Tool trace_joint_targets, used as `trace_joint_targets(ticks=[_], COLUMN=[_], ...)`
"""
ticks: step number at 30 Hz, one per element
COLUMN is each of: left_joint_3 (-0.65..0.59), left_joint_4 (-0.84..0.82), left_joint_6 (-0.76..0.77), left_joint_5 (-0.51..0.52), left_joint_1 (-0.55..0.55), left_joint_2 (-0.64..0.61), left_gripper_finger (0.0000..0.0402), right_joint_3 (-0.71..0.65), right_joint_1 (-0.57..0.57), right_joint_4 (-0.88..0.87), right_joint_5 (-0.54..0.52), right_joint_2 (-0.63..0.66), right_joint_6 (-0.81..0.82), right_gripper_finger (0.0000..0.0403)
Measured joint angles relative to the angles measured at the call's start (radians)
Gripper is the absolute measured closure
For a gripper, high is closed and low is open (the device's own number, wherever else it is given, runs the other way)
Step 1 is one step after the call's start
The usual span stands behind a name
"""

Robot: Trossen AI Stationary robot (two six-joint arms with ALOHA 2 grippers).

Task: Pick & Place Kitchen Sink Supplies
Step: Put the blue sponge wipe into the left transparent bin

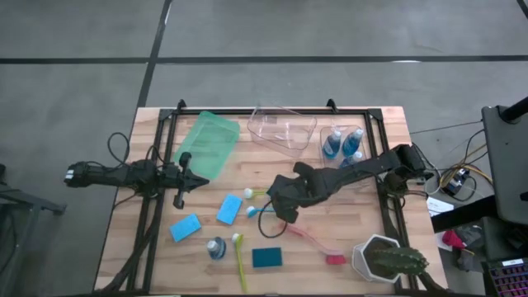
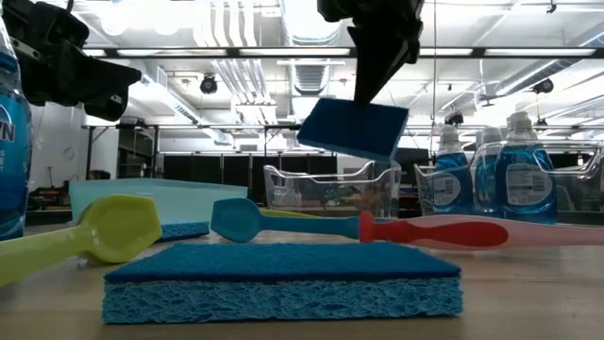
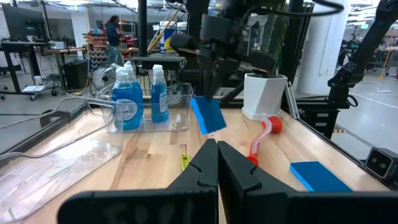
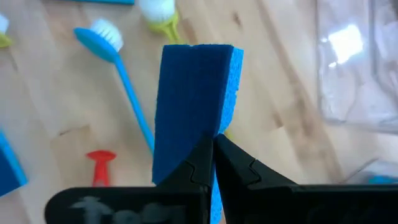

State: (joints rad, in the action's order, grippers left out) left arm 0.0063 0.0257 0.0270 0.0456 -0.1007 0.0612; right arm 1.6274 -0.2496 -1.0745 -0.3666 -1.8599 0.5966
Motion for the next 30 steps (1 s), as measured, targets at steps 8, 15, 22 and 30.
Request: trace_joint_targets(ticks=[8, 15, 22, 30], left_joint_3=[0.0, 0.0, 0.0, 0.0], left_joint_4=[0.0, 0.0, 0.0, 0.0], left_joint_6=[0.0, 0.0, 0.0, 0.0], left_joint_5=[0.0, 0.0, 0.0, 0.0], left_joint_1=[0.0, 0.0, 0.0, 0.0], left_joint_2=[0.0, 0.0, 0.0, 0.0], left_gripper_finger=[0.0401, 0.0401, 0.0401, 0.0401], right_joint_3=[0.055, 0.103, 0.122, 0.122], right_joint_1=[0.079, 0.157, 0.231, 0.33], right_joint_4=[-0.013, -0.019, -0.022, -0.022], right_joint_5=[-0.009, -0.011, -0.01, -0.003], right_joint_2=[0.0, 0.0, 0.0, 0.0], right_joint_6=[-0.099, -0.184, -0.254, -0.317], right_gripper_finger=[0.0394, 0.0394, 0.0394, 0.0394])
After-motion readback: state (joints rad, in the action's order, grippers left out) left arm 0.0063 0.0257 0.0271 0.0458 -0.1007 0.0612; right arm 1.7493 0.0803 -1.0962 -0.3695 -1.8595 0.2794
